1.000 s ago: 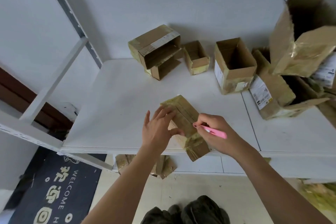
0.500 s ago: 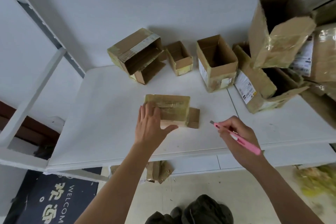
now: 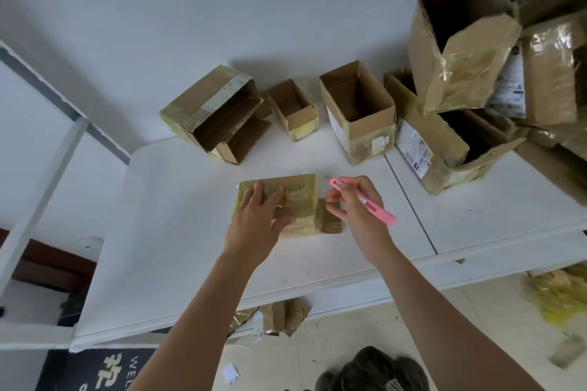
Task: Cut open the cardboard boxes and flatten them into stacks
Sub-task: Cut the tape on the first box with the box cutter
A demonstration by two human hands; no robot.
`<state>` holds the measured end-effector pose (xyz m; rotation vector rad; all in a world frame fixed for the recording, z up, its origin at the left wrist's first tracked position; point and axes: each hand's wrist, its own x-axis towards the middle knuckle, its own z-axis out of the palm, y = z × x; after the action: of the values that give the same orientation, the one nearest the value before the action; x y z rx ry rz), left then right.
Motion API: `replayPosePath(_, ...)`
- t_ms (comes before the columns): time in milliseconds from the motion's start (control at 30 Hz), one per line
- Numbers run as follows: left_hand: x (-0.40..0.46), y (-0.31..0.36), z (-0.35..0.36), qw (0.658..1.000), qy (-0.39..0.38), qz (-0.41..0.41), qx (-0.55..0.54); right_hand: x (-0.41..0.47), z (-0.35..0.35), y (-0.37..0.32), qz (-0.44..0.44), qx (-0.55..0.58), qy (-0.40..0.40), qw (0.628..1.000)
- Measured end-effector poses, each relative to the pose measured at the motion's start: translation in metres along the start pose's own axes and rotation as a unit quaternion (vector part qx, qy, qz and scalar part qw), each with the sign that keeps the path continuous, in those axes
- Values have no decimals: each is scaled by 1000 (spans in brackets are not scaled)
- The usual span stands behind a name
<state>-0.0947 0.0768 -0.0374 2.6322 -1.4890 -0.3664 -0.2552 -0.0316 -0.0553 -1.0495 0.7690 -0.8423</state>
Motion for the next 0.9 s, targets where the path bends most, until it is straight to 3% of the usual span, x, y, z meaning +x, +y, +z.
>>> replayPosePath(367,11,1,1,999,-30,-18,-33,14,16,21,-32,-25,39,998)
replayPosePath(900,8,6,2,999,-34,-25,-26,18,7,13,-61,-163,-27,984)
